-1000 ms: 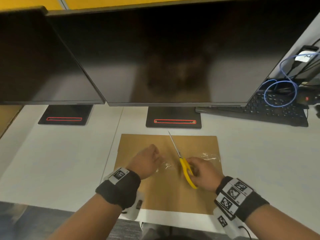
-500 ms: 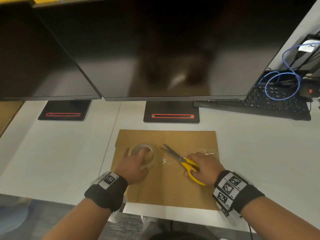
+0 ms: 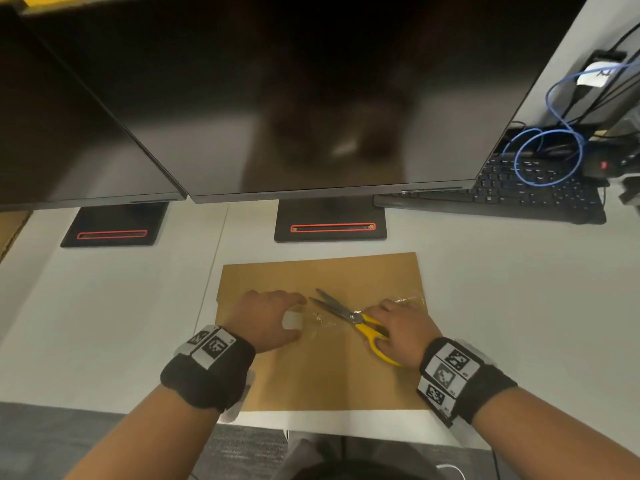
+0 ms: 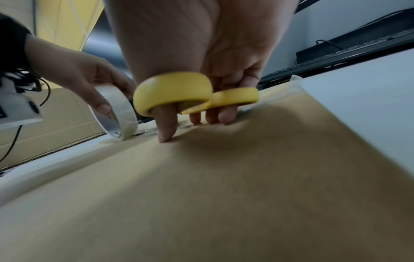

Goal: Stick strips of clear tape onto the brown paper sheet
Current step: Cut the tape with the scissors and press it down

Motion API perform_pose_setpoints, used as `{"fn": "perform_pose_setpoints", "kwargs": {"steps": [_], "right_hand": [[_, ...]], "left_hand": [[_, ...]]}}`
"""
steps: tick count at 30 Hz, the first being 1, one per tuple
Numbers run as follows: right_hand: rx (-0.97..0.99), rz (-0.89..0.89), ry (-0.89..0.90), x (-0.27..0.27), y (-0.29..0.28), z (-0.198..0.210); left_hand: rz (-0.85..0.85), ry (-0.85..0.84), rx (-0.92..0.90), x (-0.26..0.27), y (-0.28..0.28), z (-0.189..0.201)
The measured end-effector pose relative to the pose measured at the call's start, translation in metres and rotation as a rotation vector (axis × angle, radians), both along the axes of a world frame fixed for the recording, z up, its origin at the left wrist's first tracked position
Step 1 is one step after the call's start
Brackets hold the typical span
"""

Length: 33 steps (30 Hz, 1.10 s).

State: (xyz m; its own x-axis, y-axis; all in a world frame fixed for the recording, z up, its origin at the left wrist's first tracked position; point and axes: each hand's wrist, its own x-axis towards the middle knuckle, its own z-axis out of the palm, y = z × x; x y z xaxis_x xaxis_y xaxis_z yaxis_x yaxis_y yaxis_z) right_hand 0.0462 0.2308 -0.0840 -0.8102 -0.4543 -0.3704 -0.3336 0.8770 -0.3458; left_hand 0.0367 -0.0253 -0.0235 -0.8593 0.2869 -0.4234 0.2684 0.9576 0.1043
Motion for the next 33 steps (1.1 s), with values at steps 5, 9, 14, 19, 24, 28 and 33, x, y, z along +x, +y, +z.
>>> {"fn": "perform_pose_setpoints", "kwargs": {"steps": [5, 9, 14, 19, 24, 28, 33], "right_hand": [[0.015, 0.028, -0.002, 0.002, 0.002, 0.005], [0.036, 0.049, -0.019, 0.004, 0.011, 0.011], [0.022, 0.1, -0.014, 0.007, 0.024, 0.017], [0.011, 0.108, -0.007, 0.01, 0.025, 0.017], [0.016, 0.15, 0.002, 0.006, 0.01, 0.017], [0.045, 0.16, 0.028, 0.001, 0.001, 0.019], [0.082, 0.179, 0.031, -0.002, -0.002, 0.016]], "left_hand": [[0.06, -0.06, 0.022, -0.014, -0.004, -0.004], [0.072, -0.065, 0.067, -0.014, -0.002, -0.009], [0.094, -0.064, 0.095, -0.013, -0.003, -0.01], [0.09, -0.057, 0.091, -0.011, -0.002, -0.008], [0.109, -0.059, 0.097, -0.009, -0.003, -0.007], [0.111, -0.066, 0.086, -0.009, -0.002, -0.005], [0.117, -0.091, 0.079, -0.008, -0.002, -0.003]]}}
